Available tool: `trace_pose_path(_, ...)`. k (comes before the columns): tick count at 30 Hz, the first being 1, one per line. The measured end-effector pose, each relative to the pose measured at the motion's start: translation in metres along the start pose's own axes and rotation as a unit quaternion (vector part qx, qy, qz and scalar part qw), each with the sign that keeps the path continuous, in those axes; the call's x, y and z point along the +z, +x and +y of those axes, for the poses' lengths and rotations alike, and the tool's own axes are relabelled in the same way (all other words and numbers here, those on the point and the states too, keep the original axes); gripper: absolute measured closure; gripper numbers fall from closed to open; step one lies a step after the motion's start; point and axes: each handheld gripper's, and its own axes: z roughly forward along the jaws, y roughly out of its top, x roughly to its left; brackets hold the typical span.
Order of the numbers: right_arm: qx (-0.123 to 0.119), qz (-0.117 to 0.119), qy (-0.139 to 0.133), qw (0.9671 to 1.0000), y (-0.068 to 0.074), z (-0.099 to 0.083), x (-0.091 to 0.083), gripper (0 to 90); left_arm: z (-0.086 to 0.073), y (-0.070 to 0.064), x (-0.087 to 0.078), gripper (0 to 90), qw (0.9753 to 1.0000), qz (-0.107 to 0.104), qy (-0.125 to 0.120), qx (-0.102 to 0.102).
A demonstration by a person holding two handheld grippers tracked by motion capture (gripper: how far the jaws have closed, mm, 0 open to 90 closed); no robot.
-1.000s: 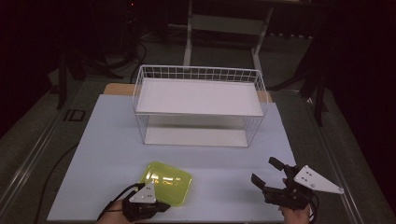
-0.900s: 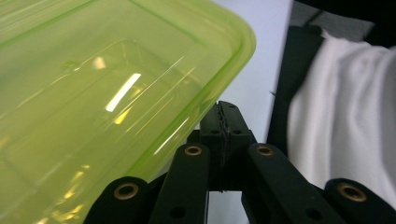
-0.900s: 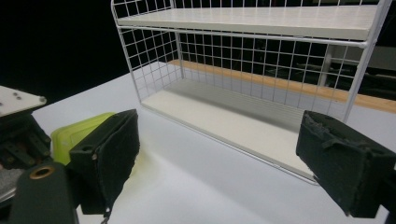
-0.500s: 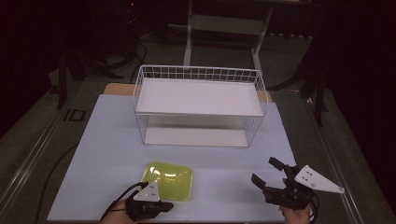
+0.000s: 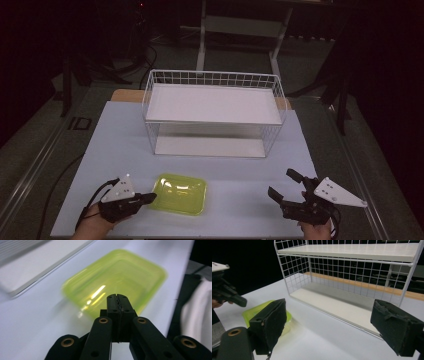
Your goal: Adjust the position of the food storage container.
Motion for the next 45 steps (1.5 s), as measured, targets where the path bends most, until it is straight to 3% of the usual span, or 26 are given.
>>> trace_pose_path(3, 0.003, 0.004, 0.001, 1.0000, 0.000, -0.001, 0.001, 13.4, -0.010, 0.015, 0.000, 90.0, 0.9992, 0.017, 0.011, -0.033)
trace_pose_path(6, 0.000, 0.013, -0.002, 0.9999, 0.001, -0.001, 0.001, 13.4, -0.020, 0.025, 0.006, 90.0, 0.9980, 0.023, 0.037, -0.045)
trace_pose_path(10, -0.004, 0.014, -0.002, 0.9999, 0.003, 0.000, 0.002, 13.4, -0.027, 0.028, 0.017, 90.0, 0.9966, 0.018, 0.059, -0.055)
trace_pose_path(15, 0.002, 0.028, 0.003, 0.9996, 0.001, -0.002, 0.004, 13.4, -0.025, 0.025, 0.028, 90.0, 0.9964, 0.000, 0.065, -0.055)
trace_pose_path(25, -0.002, 0.029, 0.002, 0.9996, 0.000, -0.001, 0.003, 13.4, -0.017, 0.016, 0.045, 90.0, 0.9959, -0.027, 0.069, -0.051)
trace_pose_path(45, -0.015, 0.015, 0.013, 0.9997, -0.002, -0.005, 0.007, 13.7, 0.010, -0.006, 0.086, 90.0, 0.9933, -0.086, 0.067, -0.040)
